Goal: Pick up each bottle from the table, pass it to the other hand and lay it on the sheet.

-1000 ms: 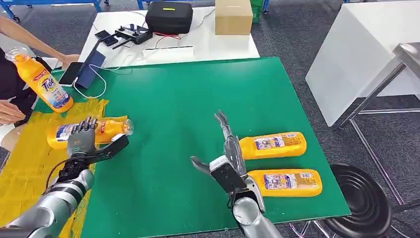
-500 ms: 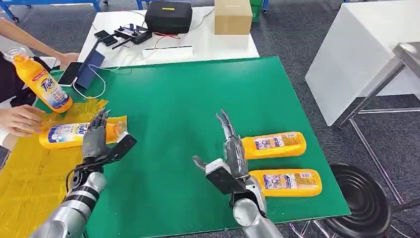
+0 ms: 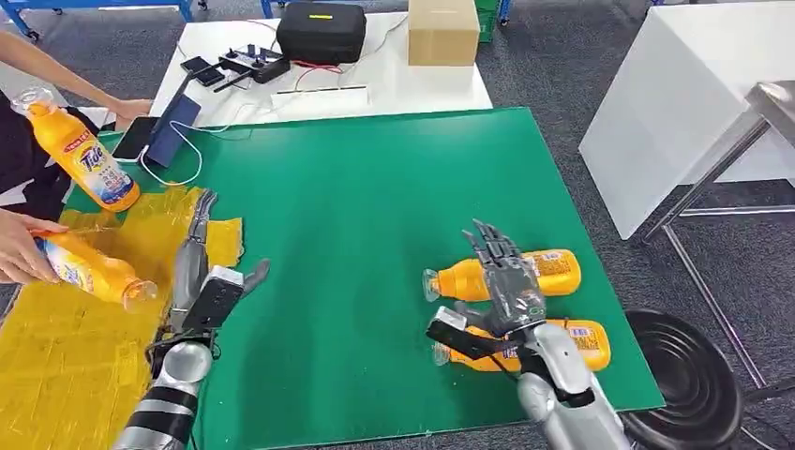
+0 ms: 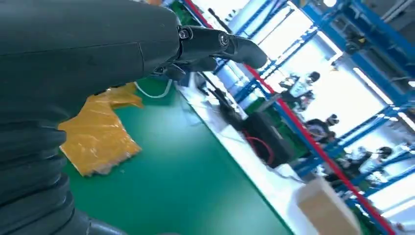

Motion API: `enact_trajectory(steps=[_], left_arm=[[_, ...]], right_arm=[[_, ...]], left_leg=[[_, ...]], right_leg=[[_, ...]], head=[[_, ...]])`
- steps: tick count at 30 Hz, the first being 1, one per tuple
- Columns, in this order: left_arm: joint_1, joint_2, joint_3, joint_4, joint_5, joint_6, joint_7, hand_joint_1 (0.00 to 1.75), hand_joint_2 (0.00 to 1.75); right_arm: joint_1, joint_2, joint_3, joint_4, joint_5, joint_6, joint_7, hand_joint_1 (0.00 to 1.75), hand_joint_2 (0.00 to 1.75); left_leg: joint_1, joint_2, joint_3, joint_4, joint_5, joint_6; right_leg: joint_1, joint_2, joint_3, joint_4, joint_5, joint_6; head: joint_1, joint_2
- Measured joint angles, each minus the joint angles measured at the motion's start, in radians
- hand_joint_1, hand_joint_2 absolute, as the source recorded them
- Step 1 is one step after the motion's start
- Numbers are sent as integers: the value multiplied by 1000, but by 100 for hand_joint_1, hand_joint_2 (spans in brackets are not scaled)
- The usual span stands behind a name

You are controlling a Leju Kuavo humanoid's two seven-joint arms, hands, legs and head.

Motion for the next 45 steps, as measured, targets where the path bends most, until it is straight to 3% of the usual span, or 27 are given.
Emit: enact_trajectory(steps=[14,20,26,30,45], left_arm=[[16,-12,-32,-75,18,-14,0,0,175],[16,-15,-39,-81,57,-47,-6,0,175],[24,-26,-47,-114,257,-246,-37,0,175],[34,-28,-56,-153,307,-305,-40,0,175],[39,-28,-70,-178,341,-328,-40,0,175]], right_arm=[[-49,-122,-56,40,82,55,74,0,175],[-65,-127,-69,65,84,68,81,0,175],[-101,-124,-77,134,106,79,92,0,175],[-118,-117,-81,184,107,90,95,0,175],[-237,-81,-82,427,71,134,82,0,175]], left_leg=[[0,-1,0,0,0,0],[0,0,0,0,0,0],[0,0,0,0,0,0],[0,-1,0,0,0,0],[0,-1,0,0,1,1]], right_leg=[[1,0,0,0,0,0],[1,0,0,0,0,0],[1,0,0,0,0,0],[1,0,0,0,0,0],[1,0,0,0,0,0]], head=[[0,0],[0,0],[0,0],[0,0],[0,0]])
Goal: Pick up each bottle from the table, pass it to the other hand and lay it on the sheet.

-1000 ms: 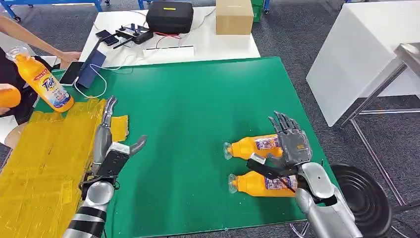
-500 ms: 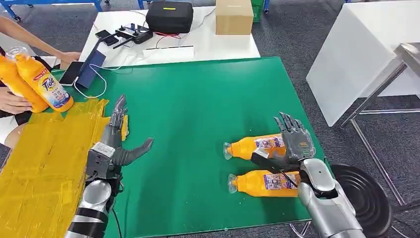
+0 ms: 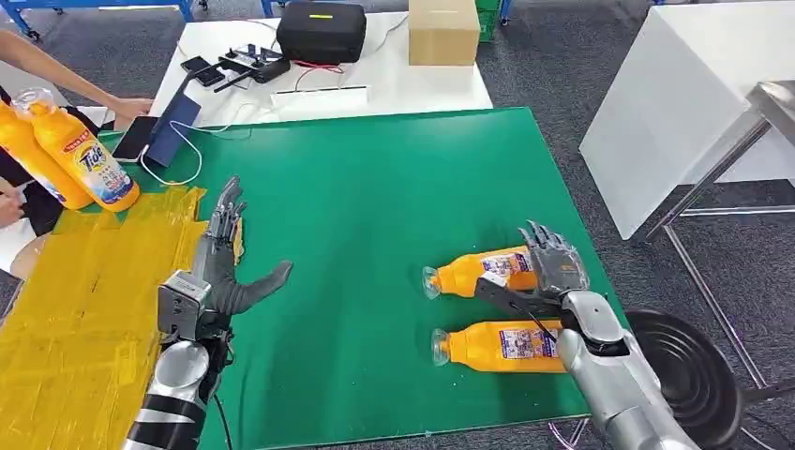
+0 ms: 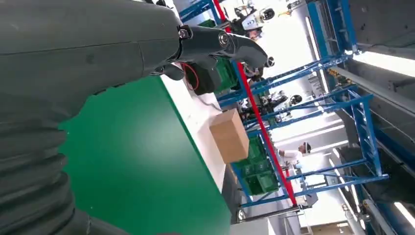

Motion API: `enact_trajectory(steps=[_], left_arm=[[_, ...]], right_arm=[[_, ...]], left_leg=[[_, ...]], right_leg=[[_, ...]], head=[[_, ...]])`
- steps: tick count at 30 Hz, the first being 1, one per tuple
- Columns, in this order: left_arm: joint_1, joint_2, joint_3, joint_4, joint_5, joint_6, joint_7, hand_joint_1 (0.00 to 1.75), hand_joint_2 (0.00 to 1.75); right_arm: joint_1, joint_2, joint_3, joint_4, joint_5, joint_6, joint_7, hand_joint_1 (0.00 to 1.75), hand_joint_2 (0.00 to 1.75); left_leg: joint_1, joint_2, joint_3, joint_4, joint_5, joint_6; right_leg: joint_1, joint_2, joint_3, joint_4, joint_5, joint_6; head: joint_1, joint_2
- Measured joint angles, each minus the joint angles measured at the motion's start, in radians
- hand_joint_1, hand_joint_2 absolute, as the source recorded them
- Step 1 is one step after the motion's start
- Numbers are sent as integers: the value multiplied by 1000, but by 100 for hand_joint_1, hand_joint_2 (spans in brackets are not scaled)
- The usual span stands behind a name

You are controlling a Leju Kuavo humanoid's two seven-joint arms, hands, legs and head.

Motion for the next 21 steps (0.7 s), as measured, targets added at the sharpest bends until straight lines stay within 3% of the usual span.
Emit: enact_trajectory(steps=[3,5,10,12,13,16,21], left_arm=[[0,0,0,0,0,-1,0,0,175],[-1,0,0,0,3,-2,0,0,175],[-12,0,0,11,9,-2,-3,0,175],[-13,0,0,15,15,-2,-5,0,175],[-13,0,0,16,15,-2,-5,0,175],[-13,0,0,20,16,-2,-5,0,175],[-14,0,0,27,18,-2,-6,0,175]], right_arm=[[-11,4,0,25,0,2,0,0,175],[-25,6,2,54,-6,13,0,14,175],[-80,10,4,150,-15,23,-5,14,175],[-95,11,4,176,-16,23,-5,120,175],[-100,11,4,185,-16,23,-6,140,175],[-115,14,5,211,-16,23,-8,159,175],[-149,19,8,265,-13,34,-13,161,175]], left_leg=[[0,0,0,0,0,0],[0,0,0,0,0,0],[0,0,0,0,0,0],[0,0,0,0,0,0],[0,0,0,0,0,0],[0,0,0,0,0,0],[0,0,1,0,0,0]], right_leg=[[0,0,0,0,0,0],[0,0,0,0,0,0],[0,0,0,0,0,0],[0,0,0,0,0,0],[0,0,0,0,0,0],[0,0,0,0,0,0],[0,0,0,0,0,0]], head=[[0,0],[0,0],[0,0],[0,0],[0,0],[0,0],[0,0]])
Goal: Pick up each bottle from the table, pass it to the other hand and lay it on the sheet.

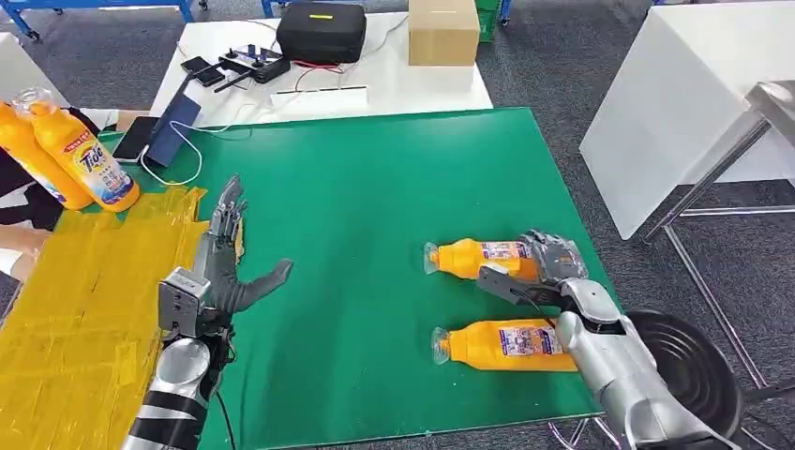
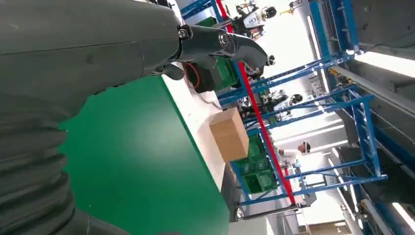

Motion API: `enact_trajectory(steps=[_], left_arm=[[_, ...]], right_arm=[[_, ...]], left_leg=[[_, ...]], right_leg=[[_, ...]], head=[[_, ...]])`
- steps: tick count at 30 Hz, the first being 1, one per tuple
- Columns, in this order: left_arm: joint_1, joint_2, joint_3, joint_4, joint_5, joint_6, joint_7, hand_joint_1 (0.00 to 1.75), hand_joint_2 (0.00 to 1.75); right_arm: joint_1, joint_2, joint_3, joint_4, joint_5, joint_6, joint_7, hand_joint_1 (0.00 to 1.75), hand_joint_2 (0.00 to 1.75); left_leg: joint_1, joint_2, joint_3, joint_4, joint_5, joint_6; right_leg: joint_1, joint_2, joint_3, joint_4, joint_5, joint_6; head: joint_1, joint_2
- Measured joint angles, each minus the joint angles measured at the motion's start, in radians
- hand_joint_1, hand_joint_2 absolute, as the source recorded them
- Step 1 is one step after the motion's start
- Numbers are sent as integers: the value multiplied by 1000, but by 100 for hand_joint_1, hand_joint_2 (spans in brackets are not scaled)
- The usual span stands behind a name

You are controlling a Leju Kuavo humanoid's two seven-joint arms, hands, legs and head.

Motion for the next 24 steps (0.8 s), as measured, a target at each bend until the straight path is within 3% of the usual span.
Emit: enact_trajectory(steps=[4,9,13,18,24], left_arm=[[-1,0,0,3,2,0,-2,0,175],[-1,0,0,5,3,0,-2,0,175],[-1,0,0,5,4,-2,-3,0,175],[-1,0,-6,3,1,-18,-5,0,175],[-2,-2,-42,-8,-2,-50,11,0,175]], right_arm=[[-17,2,10,31,9,5,-2,175,175],[-39,3,27,60,19,0,-8,175,175],[-19,22,27,56,-49,-99,-70,175,175],[80,82,-24,-118,-146,-229,-133,175,175],[146,148,-70,-311,-184,-258,-161,175,175]], left_leg=[[0,0,0,0,0,0],[0,0,1,0,0,0],[0,0,1,0,0,0],[1,0,-1,0,0,0],[1,0,-1,0,0,0]], right_leg=[[0,0,0,0,0,0],[0,0,1,0,0,0],[0,0,1,0,0,0],[1,0,-1,0,0,0],[1,0,-1,0,0,0]], head=[[0,0],[0,0],[0,0],[-1,0],[0,0]])
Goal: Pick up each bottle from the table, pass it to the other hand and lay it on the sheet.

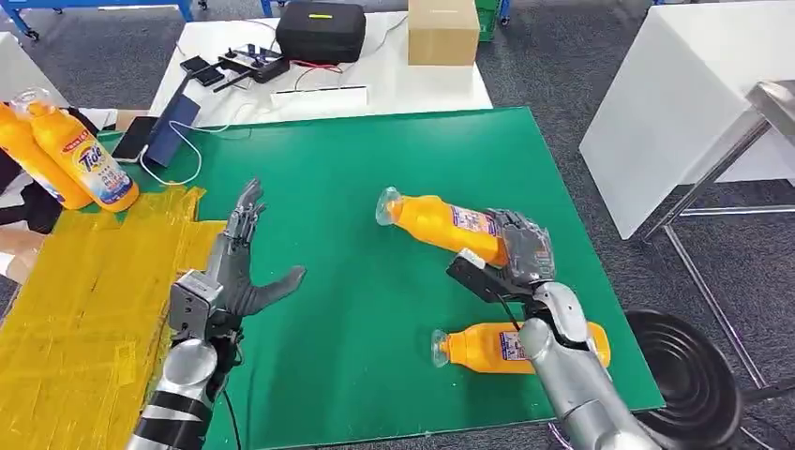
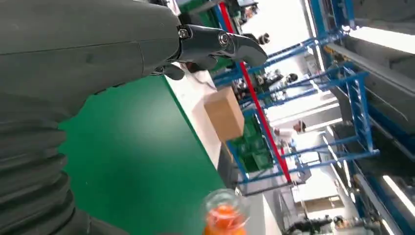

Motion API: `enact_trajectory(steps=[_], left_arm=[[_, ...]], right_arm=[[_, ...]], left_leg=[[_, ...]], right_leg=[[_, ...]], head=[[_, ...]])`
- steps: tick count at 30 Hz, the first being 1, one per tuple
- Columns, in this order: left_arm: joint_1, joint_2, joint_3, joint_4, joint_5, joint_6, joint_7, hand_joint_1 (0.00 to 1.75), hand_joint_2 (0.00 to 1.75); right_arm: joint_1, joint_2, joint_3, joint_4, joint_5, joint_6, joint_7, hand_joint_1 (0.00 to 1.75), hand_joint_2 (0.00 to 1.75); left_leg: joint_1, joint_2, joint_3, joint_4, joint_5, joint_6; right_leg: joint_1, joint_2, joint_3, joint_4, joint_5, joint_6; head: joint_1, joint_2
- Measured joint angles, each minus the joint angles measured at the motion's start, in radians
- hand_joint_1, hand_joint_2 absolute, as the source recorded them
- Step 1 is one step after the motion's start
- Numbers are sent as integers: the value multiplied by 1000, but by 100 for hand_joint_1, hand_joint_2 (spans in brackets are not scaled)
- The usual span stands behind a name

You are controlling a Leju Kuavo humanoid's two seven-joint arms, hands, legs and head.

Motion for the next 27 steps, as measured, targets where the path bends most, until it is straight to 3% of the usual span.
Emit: enact_trajectory(steps=[9,13,16,27], left_arm=[[-14,-2,-57,-2,9,-58,23,0,175],[-28,-2,-73,2,43,-98,21,0,175],[-66,-2,-93,24,69,-134,19,0,175],[-163,-11,-147,111,116,-184,19,0,175]], right_arm=[[61,73,-33,-127,-57,-30,-61,175,175],[65,92,-34,-141,-270,155,-172,175,175],[65,127,-32,-134,-359,230,-241,175,175],[29,245,16,-10,-452,291,-277,175,175]], left_leg=[[-1,0,0,0,0,0],[-1,0,0,0,0,0],[0,0,0,0,0,0],[0,0,0,0,0,0]], right_leg=[[-1,0,0,0,0,0],[-1,0,0,0,0,0],[0,0,0,0,0,0],[0,0,0,0,0,0]], head=[[0,0],[0,0],[0,0],[0,0]])
